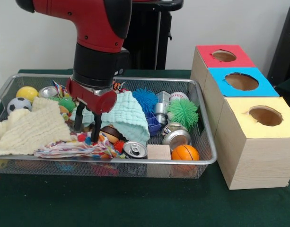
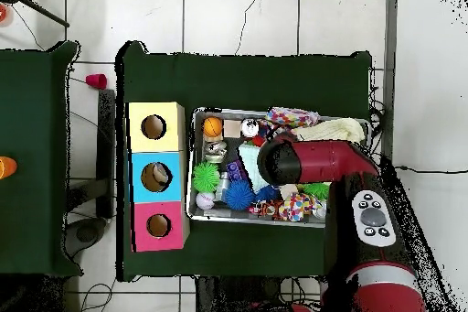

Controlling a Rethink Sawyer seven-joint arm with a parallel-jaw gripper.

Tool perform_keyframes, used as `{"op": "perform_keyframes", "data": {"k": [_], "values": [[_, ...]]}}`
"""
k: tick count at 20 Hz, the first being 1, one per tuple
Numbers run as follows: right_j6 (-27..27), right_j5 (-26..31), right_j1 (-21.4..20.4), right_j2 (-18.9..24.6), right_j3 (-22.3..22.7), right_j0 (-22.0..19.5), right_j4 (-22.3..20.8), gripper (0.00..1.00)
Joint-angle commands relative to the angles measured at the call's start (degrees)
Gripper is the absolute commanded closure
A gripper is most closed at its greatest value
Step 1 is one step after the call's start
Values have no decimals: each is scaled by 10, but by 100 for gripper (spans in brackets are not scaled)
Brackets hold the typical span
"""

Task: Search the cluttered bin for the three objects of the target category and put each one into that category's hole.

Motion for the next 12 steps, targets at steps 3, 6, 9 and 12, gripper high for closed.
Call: {"op": "perform_keyframes", "data": {"k": [3, 6, 9, 12], "values": [[-36, -14, 66, 4, -8, -7, -37, 0], [-27, -24, 67, -1, 10, -8, -37, 0], [-36, -18, 54, 3, 29, -15, -34, 0], [-55, -5, 36, 14, 46, -30, -29, 0]]}}
